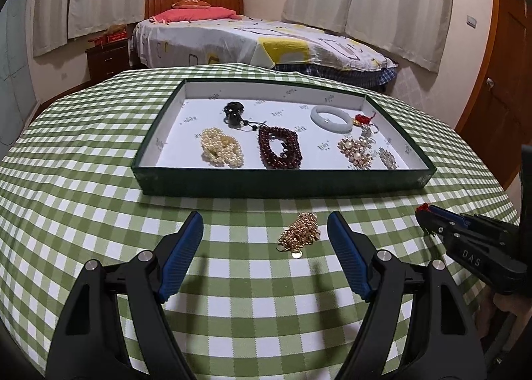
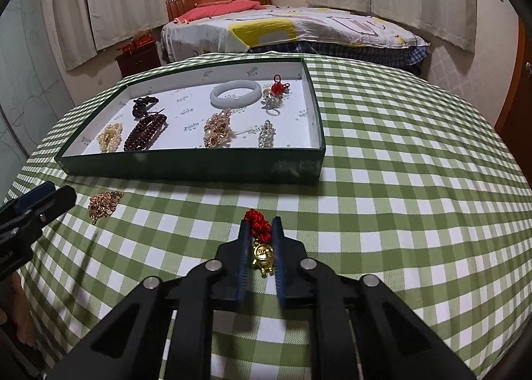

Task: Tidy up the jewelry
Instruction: 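Grasp the gold chain with the left tool while the right tool grasps the red knot charm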

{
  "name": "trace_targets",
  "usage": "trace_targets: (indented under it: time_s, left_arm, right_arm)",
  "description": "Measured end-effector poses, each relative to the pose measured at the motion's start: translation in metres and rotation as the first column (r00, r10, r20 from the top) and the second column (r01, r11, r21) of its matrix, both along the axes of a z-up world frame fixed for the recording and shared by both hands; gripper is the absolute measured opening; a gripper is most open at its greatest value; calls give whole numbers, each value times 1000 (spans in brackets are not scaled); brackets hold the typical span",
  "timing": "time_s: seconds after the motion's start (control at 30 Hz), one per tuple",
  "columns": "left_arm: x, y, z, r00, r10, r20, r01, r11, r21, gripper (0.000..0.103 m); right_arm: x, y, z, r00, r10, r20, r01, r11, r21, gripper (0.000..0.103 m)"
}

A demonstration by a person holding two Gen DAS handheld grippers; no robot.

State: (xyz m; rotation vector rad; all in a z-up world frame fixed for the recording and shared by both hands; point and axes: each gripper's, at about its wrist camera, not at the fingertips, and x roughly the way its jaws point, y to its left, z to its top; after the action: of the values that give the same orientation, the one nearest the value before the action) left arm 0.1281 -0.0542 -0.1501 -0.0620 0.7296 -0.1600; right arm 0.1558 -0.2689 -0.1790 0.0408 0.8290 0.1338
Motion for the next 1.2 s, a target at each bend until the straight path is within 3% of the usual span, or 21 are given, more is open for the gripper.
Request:
trace_targets:
  time_s: [0.2, 0.47, 0.67, 1.2]
  left_arm:
    - [10, -13, -6, 999, -25, -37, 26, 999, 32, 75]
    - [25, -22, -19, 993, -50, -107, 55, 998, 41, 57]
    - [23, -25, -20, 993, -76, -92, 81, 995, 54, 22]
    - [19, -22, -17, 995, -79, -64, 82, 995, 56, 14]
  right_arm:
    - [-2, 2, 0, 1000, 10, 5, -10, 1000, 9, 12]
    - [-3, 2, 0, 1000, 17, 6, -17, 1000, 24, 12]
    - [-3, 3, 0, 1000, 19, 9, -19, 999, 28, 12]
    - [-5, 4, 0, 1000, 16, 16, -16, 999, 31, 12]
